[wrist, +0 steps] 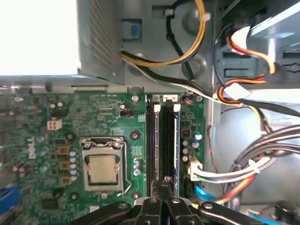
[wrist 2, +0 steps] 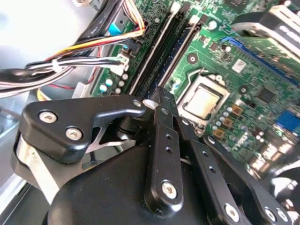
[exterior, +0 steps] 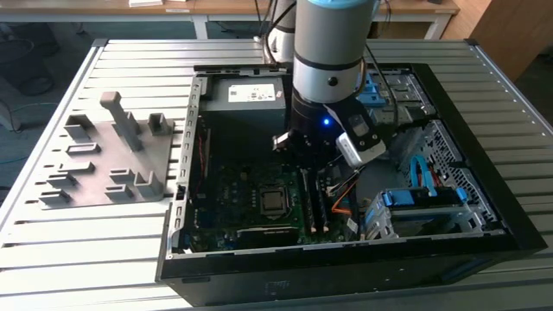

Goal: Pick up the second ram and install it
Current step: 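Press down the second ram until it locks into place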

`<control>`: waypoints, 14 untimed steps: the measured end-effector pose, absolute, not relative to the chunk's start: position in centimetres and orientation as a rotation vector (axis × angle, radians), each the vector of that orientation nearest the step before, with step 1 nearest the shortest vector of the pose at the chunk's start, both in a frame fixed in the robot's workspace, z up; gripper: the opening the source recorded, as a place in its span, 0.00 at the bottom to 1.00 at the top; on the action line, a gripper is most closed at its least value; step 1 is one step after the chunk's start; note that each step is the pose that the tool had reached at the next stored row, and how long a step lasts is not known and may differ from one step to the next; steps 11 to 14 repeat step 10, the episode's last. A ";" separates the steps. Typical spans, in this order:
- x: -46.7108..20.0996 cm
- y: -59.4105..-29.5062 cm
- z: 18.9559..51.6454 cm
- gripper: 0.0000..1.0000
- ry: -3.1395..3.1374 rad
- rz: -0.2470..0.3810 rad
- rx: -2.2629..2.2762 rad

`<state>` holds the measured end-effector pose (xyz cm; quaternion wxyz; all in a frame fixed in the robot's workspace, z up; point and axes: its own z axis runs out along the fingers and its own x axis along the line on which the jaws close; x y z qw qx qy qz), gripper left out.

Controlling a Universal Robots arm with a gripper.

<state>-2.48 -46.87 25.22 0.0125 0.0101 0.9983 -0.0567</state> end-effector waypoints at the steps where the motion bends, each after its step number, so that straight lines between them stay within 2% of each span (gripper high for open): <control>1: -2.5 -46.9 25.6 0.10 3.112 -0.177 0.031; 14: -2.5 -46.9 26.2 0.10 3.112 -0.175 0.031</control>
